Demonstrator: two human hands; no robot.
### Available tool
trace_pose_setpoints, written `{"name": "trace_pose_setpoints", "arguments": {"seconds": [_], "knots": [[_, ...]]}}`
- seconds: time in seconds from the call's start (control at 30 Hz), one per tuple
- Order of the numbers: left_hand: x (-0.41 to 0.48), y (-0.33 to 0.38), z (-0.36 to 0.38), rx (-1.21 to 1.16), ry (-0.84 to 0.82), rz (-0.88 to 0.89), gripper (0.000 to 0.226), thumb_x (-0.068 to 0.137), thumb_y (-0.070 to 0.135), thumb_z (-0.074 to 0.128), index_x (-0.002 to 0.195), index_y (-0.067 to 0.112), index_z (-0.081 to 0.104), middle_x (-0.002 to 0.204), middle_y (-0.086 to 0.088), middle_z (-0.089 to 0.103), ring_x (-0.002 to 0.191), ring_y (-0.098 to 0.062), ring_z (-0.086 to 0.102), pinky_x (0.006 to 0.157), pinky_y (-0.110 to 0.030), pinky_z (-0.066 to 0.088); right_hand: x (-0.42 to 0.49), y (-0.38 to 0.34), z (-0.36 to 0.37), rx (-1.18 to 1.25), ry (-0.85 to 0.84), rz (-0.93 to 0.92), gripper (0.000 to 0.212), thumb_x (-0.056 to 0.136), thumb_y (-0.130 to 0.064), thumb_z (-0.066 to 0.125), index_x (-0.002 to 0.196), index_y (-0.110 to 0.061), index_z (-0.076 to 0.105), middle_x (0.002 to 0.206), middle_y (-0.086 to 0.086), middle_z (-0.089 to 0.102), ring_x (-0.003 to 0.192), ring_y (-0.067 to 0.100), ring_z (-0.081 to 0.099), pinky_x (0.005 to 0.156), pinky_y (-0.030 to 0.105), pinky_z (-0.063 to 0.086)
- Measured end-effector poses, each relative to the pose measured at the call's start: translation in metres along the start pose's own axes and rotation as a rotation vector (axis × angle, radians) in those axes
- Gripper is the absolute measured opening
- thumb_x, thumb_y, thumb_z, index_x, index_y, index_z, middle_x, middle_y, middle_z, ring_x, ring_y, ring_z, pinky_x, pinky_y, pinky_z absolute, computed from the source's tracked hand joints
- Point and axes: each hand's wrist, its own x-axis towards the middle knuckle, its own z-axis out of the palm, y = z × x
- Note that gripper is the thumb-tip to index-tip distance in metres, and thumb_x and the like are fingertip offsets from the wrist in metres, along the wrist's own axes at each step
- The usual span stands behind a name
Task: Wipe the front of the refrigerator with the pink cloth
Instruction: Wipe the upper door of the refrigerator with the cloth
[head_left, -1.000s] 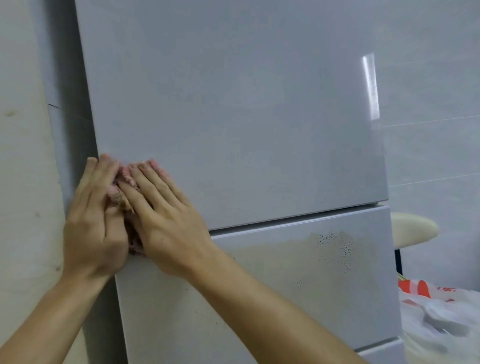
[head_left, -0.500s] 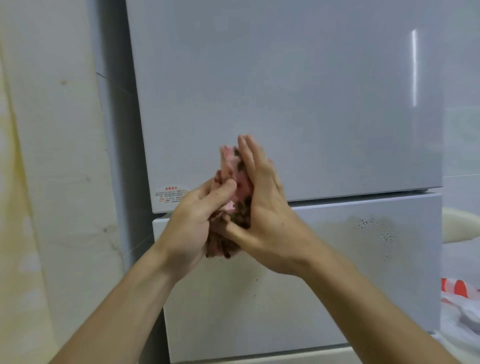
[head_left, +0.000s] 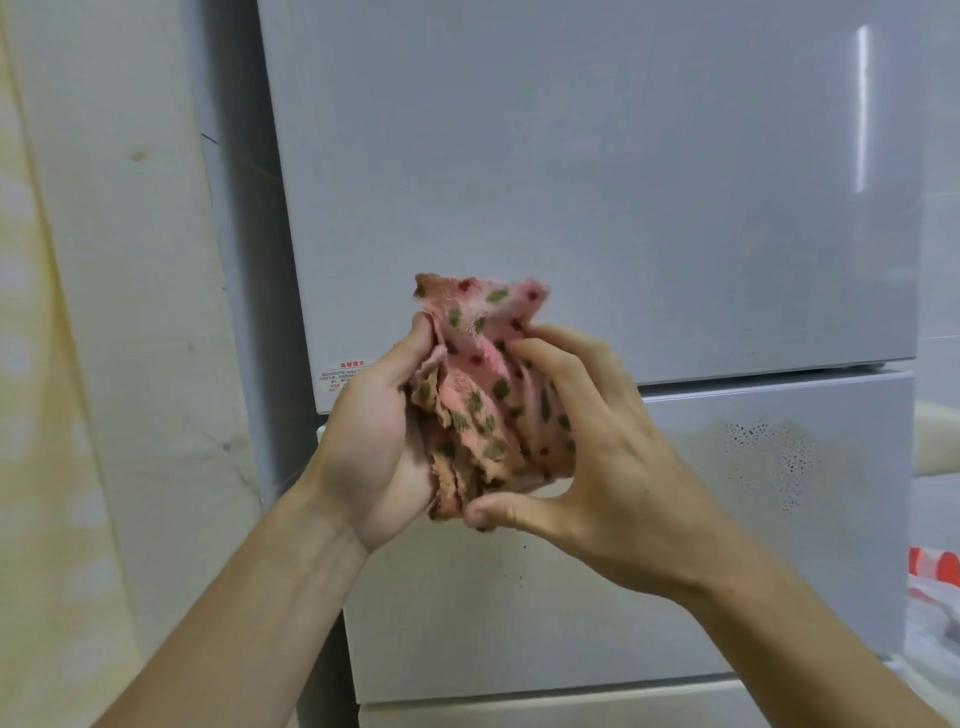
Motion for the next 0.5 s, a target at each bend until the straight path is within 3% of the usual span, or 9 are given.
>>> {"name": "trace_pose_setpoints", "arguments": {"seconds": [0.07, 0.13, 0.23, 0.33, 0.43, 0.5], "knots": [[0.002, 0.001, -0.001, 0.007, -0.001, -0.006, 0.063, 0.111, 0.051, 0.025, 0.140, 0.012, 0.064, 0.137, -0.016, 0.068, 0.125, -0.036, 0.067, 0.101, -0.059, 0.055, -0.002, -0.001, -0.003, 0.009, -0.061, -0.035, 0.100, 0.070, -0.062, 0.083, 0.154, -0.037, 0.033, 0.164, -0.022, 0.017, 0.151, 0.006, 0.027, 0.117, 0.030, 0.039], [0.003, 0.002, -0.003, 0.014, 0.022, -0.018, 0.063, 0.111, 0.052, 0.025, 0.137, 0.012, 0.066, 0.133, -0.017, 0.070, 0.120, -0.036, 0.070, 0.094, -0.058, 0.059, -0.002, 0.001, -0.006, 0.011, -0.110, -0.071, 0.087, 0.072, -0.057, 0.085, 0.145, -0.043, 0.040, 0.166, -0.027, 0.011, 0.152, 0.004, 0.024, 0.116, 0.029, 0.038], [0.004, 0.003, -0.005, 0.024, 0.058, -0.045, 0.063, 0.111, 0.051, 0.026, 0.134, 0.009, 0.067, 0.130, -0.019, 0.071, 0.118, -0.037, 0.071, 0.098, -0.056, 0.057, -0.003, 0.008, -0.011, -0.031, -0.150, -0.085, 0.071, 0.076, -0.053, 0.084, 0.139, -0.045, 0.053, 0.167, -0.028, 0.013, 0.153, 0.005, 0.025, 0.117, 0.035, 0.039], [0.006, 0.000, -0.011, 0.038, 0.082, -0.074, 0.063, 0.111, 0.051, 0.026, 0.138, 0.009, 0.065, 0.134, -0.021, 0.069, 0.123, -0.041, 0.067, 0.105, -0.058, 0.048, -0.006, 0.011, -0.010, -0.074, -0.083, -0.102, 0.061, 0.080, -0.050, 0.078, 0.138, -0.040, 0.061, 0.167, -0.020, 0.024, 0.149, 0.012, 0.036, 0.113, 0.037, 0.041], [0.006, -0.004, -0.015, 0.010, 0.032, -0.124, 0.067, 0.111, 0.055, 0.025, 0.143, 0.008, 0.061, 0.137, -0.023, 0.066, 0.127, -0.044, 0.063, 0.110, -0.059, 0.044, -0.009, 0.011, -0.002, -0.180, 0.088, -0.156, 0.048, 0.082, -0.042, 0.080, 0.127, -0.026, 0.074, 0.144, 0.002, 0.052, 0.130, 0.020, 0.051, 0.108, 0.035, 0.042], [0.005, -0.005, -0.015, 0.003, 0.012, -0.173, 0.071, 0.110, 0.058, 0.024, 0.143, 0.008, 0.061, 0.139, -0.024, 0.064, 0.130, -0.044, 0.061, 0.112, -0.059, 0.043, -0.011, 0.007, 0.006, -0.230, 0.194, -0.230, 0.033, 0.084, -0.033, 0.080, 0.113, -0.018, 0.079, 0.120, 0.006, 0.062, 0.109, 0.022, 0.058, 0.095, 0.037, 0.049]]}}
